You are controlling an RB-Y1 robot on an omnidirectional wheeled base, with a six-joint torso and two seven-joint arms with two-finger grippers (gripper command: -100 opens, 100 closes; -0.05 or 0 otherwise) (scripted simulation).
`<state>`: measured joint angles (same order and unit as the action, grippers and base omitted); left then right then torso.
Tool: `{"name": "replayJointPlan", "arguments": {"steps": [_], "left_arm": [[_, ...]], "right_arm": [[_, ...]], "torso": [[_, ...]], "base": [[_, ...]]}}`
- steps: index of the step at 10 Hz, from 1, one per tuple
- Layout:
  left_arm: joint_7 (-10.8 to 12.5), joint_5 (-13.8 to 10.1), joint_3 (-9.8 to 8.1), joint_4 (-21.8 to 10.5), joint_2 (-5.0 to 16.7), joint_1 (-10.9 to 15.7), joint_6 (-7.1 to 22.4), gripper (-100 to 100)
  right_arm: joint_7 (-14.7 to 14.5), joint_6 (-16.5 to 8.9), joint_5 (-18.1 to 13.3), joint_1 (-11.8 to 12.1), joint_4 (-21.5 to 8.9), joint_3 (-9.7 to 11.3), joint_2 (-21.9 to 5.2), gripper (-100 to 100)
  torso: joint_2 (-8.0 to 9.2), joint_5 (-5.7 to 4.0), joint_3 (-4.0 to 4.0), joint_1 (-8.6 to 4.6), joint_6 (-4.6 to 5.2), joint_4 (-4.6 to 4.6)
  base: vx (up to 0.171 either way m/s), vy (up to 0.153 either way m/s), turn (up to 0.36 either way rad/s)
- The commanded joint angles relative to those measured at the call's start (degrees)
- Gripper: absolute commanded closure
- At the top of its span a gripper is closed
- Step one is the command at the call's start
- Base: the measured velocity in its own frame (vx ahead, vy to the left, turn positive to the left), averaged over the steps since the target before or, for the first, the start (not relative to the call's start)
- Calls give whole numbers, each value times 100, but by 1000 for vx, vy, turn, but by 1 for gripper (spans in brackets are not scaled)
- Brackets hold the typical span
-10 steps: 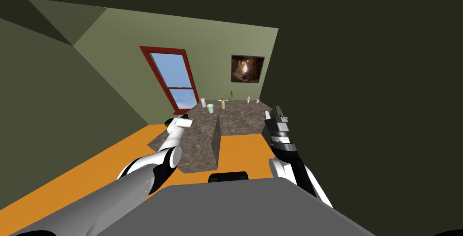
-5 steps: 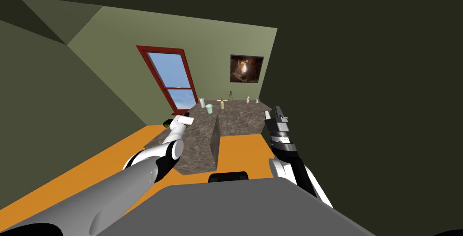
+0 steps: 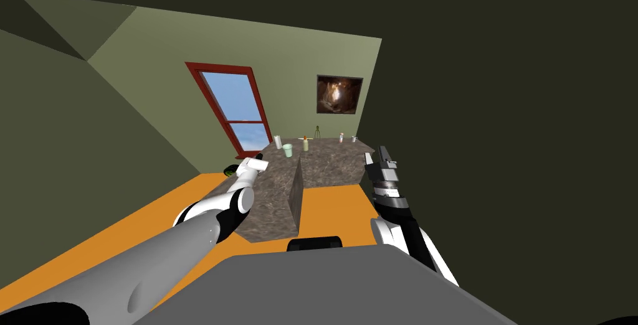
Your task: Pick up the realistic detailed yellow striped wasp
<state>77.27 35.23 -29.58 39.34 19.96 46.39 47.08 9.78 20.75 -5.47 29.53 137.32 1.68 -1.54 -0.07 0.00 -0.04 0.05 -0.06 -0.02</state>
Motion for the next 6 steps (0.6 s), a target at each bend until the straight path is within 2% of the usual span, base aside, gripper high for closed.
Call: {"name": "replayJointPlan", "arguments": {"steps": [1, 3, 5, 6], "left_arm": [[110, 53, -22, -232, 41, 114, 92, -100], [367, 183, -103, -615, 90, 390, 447, -100], [367, 183, -103, -718, 90, 390, 447, -100], [473, 238, -134, -897, 111, 503, 597, -100]], "right_arm": [[0, 0, 0, 0, 0, 0, 0, 0], [0, 0, 0, 0, 0, 0, 0, 0], [0, 0, 0, 0, 0, 0, 0, 0], [0, 0, 0, 0, 0, 0, 0, 0]], "torso": [[0, 0, 0, 0, 0, 0], [-2, 0, -1, 3, 0, 0], [-4, 2, -3, 6, -1, -2], [3, 1, 1, 2, -1, 0]], "base": [[26, 3, -7], [39, 16, -10], [24, 9, -2], [18, 6, -3]]}}
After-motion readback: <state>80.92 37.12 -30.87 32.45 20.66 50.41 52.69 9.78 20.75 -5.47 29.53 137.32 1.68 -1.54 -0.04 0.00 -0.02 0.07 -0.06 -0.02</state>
